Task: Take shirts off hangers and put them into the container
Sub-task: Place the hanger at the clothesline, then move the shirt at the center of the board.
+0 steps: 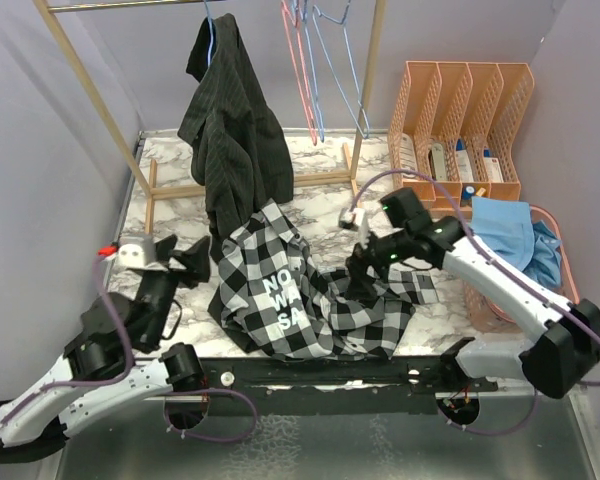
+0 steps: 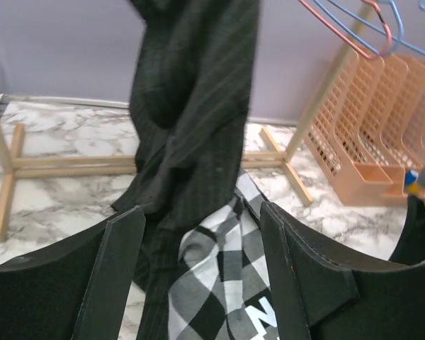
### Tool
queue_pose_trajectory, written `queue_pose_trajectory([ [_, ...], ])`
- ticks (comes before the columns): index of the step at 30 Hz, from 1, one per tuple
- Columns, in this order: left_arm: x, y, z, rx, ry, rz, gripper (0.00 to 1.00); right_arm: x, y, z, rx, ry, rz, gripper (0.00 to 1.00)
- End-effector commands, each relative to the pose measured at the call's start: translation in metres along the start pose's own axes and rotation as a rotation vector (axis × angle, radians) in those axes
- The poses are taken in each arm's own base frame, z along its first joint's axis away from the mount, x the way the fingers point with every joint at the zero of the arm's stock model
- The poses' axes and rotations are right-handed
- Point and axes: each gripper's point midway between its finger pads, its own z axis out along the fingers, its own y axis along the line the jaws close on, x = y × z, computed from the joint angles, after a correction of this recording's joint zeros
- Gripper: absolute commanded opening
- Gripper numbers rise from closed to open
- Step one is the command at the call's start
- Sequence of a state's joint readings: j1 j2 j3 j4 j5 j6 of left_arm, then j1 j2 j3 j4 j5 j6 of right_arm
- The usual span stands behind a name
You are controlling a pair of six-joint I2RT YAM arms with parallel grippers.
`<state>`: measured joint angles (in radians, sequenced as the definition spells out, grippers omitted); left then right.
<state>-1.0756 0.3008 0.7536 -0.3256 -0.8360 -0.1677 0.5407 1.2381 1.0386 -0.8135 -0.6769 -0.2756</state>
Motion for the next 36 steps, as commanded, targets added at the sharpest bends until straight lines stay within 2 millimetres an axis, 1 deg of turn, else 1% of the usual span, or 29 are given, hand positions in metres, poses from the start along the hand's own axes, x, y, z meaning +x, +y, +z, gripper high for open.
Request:
queue_pose_trajectory([
  [1, 0.015, 0.045, -0.018, -0.148, -0.011, -0.039, 0.67, 0.006, 0.019, 0.042, -0.049, 0.095, -0.121, 1.0],
  [3, 0.009, 0.046, -0.021, -0.13, -0.033, -0.068, 0.65, 0.015, 0.023, 0.06, -0.066, 0.148, -0.128, 1.0],
  [6, 0.012, 0.049, -0.019, -0.157, -0.024, -0.036, 0.63, 0.021, 0.025, 0.083, -0.055, 0.215, -0.163, 1.0],
  [9, 0.024, 0.037, -0.009, -0.154, 0.03, 0.033, 0.59, 0.017, 0.028, 0.1, -0.046, 0.246, -0.183, 1.0],
  [12, 0.043, 0.02, 0.005, -0.131, 0.109, 0.151, 0.57, 0.009, 0.03, 0.113, -0.04, 0.237, -0.198, 1.0],
  [15, 0.059, 0.013, 0.014, -0.122, 0.17, 0.229, 0.57, 0.0, 0.032, 0.124, -0.045, 0.211, -0.211, 1.0],
  [17, 0.067, 0.011, 0.017, -0.116, 0.19, 0.254, 0.58, -0.004, 0.04, 0.13, -0.077, 0.195, -0.224, 1.0],
  [20, 0.067, 0.011, 0.018, -0.11, 0.179, 0.254, 0.58, -0.015, 0.053, 0.138, -0.123, 0.168, -0.238, 1.0],
  [25, 0.059, 0.024, 0.015, -0.143, 0.134, 0.215, 0.59, -0.019, 0.06, 0.154, -0.18, 0.16, -0.225, 1.0],
  [27, 0.055, 0.03, 0.014, -0.157, 0.11, 0.199, 0.59, -0.024, 0.062, 0.159, -0.181, 0.148, -0.23, 1.0],
  [29, 0.053, 0.034, 0.014, -0.165, 0.096, 0.185, 0.59, -0.021, 0.059, 0.167, -0.171, 0.155, -0.223, 1.0],
  [31, 0.052, 0.035, 0.014, -0.166, 0.09, 0.18, 0.59, -0.01, 0.053, 0.176, -0.165, 0.18, -0.202, 1.0],
  [33, 0.055, 0.032, 0.015, -0.154, 0.099, 0.185, 0.58, 0.005, 0.047, 0.184, -0.154, 0.213, -0.188, 1.0],
  [36, 0.058, 0.029, 0.018, -0.144, 0.118, 0.199, 0.58, 0.012, 0.04, 0.189, -0.136, 0.235, -0.186, 1.0],
])
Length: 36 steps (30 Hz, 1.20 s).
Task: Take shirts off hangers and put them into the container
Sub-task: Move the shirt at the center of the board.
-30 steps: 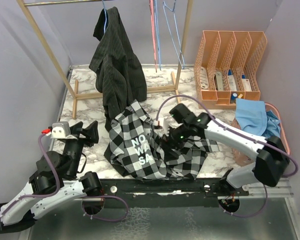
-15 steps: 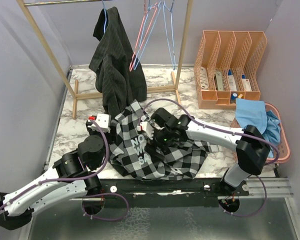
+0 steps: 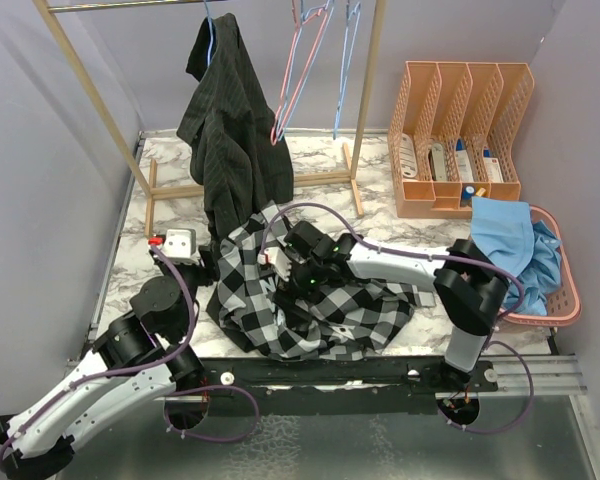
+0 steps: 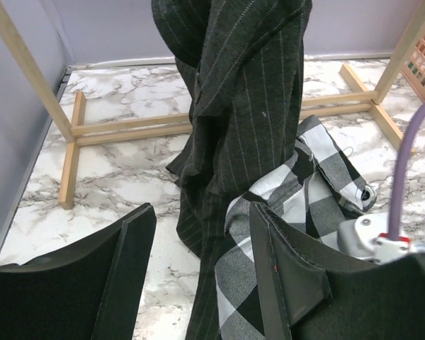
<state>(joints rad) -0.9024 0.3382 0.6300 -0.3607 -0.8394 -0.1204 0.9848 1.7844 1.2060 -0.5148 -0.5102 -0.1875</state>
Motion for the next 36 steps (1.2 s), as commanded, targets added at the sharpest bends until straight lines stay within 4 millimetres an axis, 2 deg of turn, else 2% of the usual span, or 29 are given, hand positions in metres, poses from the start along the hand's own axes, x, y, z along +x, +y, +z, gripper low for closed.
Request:
queue_pose_trajectory([
  [1, 0.0, -0.012, 0.004, 0.047, 0.003, 0.013, 0.58, 0.002, -0.009, 0.016, 0.022, 0.001, -0.01, 1.0],
  [4, 0.0, -0.012, 0.004, 0.052, 0.003, 0.012, 0.58, 0.012, -0.02, 0.022, 0.069, 0.036, -0.013, 1.0],
  [8, -0.002, -0.01, 0.002, 0.055, -0.008, -0.001, 0.59, 0.042, -0.041, 0.034, 0.151, 0.112, -0.008, 0.99],
  [11, -0.002, -0.01, 0.001, 0.055, -0.011, -0.006, 0.59, 0.067, -0.051, 0.041, 0.196, 0.164, 0.005, 0.88],
  [13, -0.001, -0.011, 0.002, 0.056, -0.008, -0.003, 0.58, 0.083, -0.052, 0.045, 0.192, 0.204, 0.006, 0.7],
  [15, -0.001, -0.012, 0.002, 0.058, -0.004, 0.001, 0.59, 0.099, -0.052, 0.047, 0.182, 0.257, 0.0, 0.42],
  [17, 0.001, -0.013, 0.003, 0.062, 0.001, 0.007, 0.58, 0.102, -0.058, 0.039, 0.206, 0.303, 0.029, 0.11],
  [18, 0.001, -0.014, 0.004, 0.063, 0.004, 0.01, 0.58, 0.092, -0.061, 0.031, 0.208, 0.278, 0.058, 0.02],
  [21, 0.001, -0.014, 0.004, 0.063, 0.004, 0.01, 0.58, 0.055, -0.077, -0.013, 0.202, 0.109, 0.142, 0.01],
  [25, 0.003, -0.014, 0.004, 0.059, 0.006, 0.012, 0.59, 0.018, -0.106, -0.104, 0.201, -0.127, 0.255, 0.01],
  [27, 0.003, -0.015, 0.005, 0.062, 0.008, 0.014, 0.59, 0.01, -0.122, -0.16, 0.225, -0.249, 0.303, 0.01],
  [29, 0.004, -0.016, 0.005, 0.065, 0.013, 0.019, 0.59, 0.01, -0.135, -0.214, 0.29, -0.349, 0.335, 0.01],
  [31, 0.006, -0.018, 0.006, 0.07, 0.02, 0.026, 0.58, 0.011, -0.137, -0.257, 0.361, -0.41, 0.322, 0.01],
  [33, 0.007, -0.019, 0.007, 0.073, 0.024, 0.029, 0.59, 0.007, -0.129, -0.283, 0.428, -0.434, 0.275, 0.01],
  [36, 0.008, -0.02, 0.008, 0.074, 0.028, 0.033, 0.58, -0.003, -0.105, -0.3, 0.436, -0.476, 0.225, 0.01],
])
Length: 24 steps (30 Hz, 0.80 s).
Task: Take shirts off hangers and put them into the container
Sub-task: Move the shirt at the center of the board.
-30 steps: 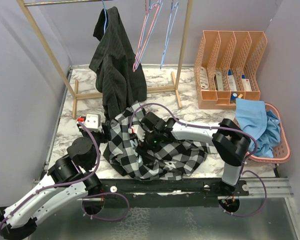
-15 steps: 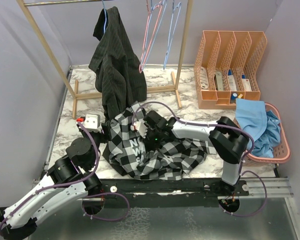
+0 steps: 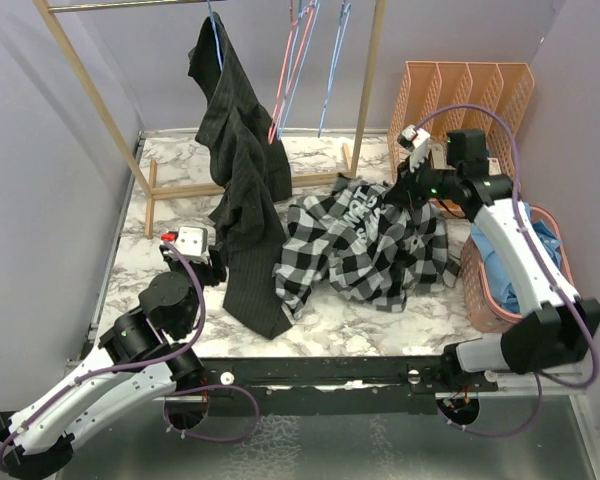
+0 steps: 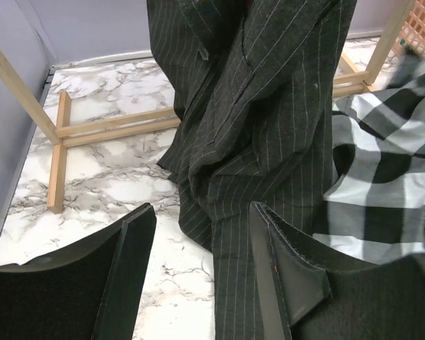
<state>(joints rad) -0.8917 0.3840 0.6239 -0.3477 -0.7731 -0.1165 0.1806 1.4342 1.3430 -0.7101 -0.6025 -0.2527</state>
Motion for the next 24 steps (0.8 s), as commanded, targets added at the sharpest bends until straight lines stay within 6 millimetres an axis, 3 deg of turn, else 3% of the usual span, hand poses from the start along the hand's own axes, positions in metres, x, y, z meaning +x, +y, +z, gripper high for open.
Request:
queue_pose_trajectory([
  [1, -0.001, -0.005, 0.002, 0.022, -0.005, 0.003, 0.58, -0.01, 0.059, -0.033, -0.162, -0.043, -0.057, 0.01],
  [6, -0.002, -0.005, 0.001, 0.024, -0.01, -0.002, 0.59, 0.029, 0.069, -0.03, -0.237, 0.079, -0.022, 0.03],
  [7, -0.002, -0.004, 0.001, 0.024, -0.012, -0.005, 0.59, 0.041, 0.066, -0.026, -0.231, 0.119, -0.014, 0.15],
  [8, -0.003, -0.004, 0.0, 0.024, -0.014, -0.007, 0.59, 0.052, 0.064, -0.023, -0.232, 0.154, -0.011, 0.39],
  [10, -0.003, -0.004, 0.0, 0.026, -0.016, -0.011, 0.58, 0.071, 0.06, -0.017, -0.238, 0.203, -0.008, 0.68],
  [11, -0.003, -0.004, 0.0, 0.026, -0.016, -0.011, 0.59, 0.079, 0.057, -0.012, -0.23, 0.218, -0.007, 0.89],
  [12, -0.003, -0.004, 0.0, 0.025, -0.016, -0.01, 0.59, 0.084, 0.055, -0.009, -0.224, 0.221, -0.013, 1.0],
  [18, -0.004, -0.003, -0.001, 0.024, -0.018, -0.016, 0.59, 0.115, 0.035, 0.012, -0.157, 0.267, -0.021, 1.0],
  [24, -0.003, -0.001, -0.001, 0.013, -0.016, -0.012, 0.59, 0.147, 0.055, 0.04, -0.188, 0.344, -0.063, 1.0],
])
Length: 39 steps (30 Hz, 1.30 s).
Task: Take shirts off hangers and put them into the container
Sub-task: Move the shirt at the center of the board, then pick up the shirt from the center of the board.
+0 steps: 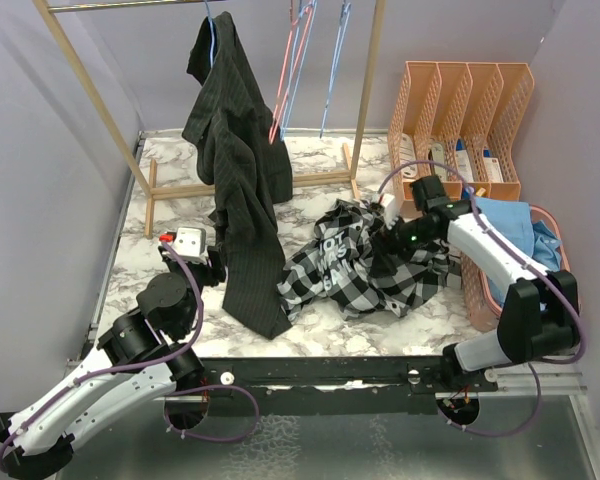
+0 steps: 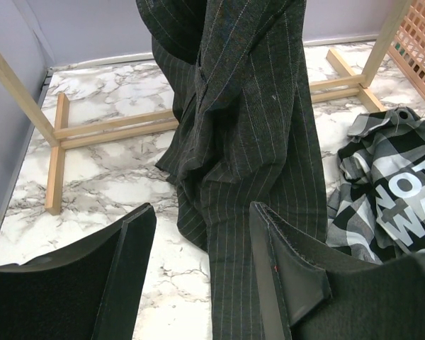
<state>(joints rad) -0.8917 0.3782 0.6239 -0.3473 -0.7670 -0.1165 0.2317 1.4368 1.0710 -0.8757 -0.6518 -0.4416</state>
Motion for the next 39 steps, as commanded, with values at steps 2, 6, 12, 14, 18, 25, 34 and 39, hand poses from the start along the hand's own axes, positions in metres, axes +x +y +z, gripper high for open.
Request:
queue_pose_trajectory([
  [2, -0.002, -0.001, 0.0, 0.007, -0.011, -0.006, 0.59, 0.003, 0.003, 0.04, 0.043, 0.028, -0.103, 1.0],
  [6, -0.002, 0.0, 0.0, 0.003, -0.013, -0.01, 0.59, -0.005, 0.019, 0.06, -0.024, 0.033, -0.093, 1.0],
  [12, -0.003, 0.002, -0.001, -0.003, -0.015, -0.013, 0.59, -0.015, 0.033, 0.087, -0.028, 0.047, -0.122, 1.0],
  [14, -0.003, 0.002, -0.001, -0.004, -0.017, -0.015, 0.59, -0.014, 0.034, 0.096, -0.043, 0.055, -0.104, 1.0],
  [18, -0.003, 0.003, -0.002, -0.007, -0.018, -0.017, 0.59, -0.002, 0.031, 0.115, -0.024, 0.111, -0.099, 1.0],
  [25, -0.003, 0.004, -0.002, -0.01, -0.019, -0.017, 0.59, 0.011, 0.01, 0.133, 0.064, 0.177, -0.066, 0.92],
  [34, -0.003, 0.003, -0.002, -0.006, -0.02, -0.02, 0.59, 0.021, 0.009, 0.139, 0.039, 0.25, -0.041, 0.01],
  [39, -0.003, 0.003, -0.002, -0.005, -0.02, -0.023, 0.59, -0.026, 0.018, 0.101, 0.054, 0.104, -0.068, 0.01],
])
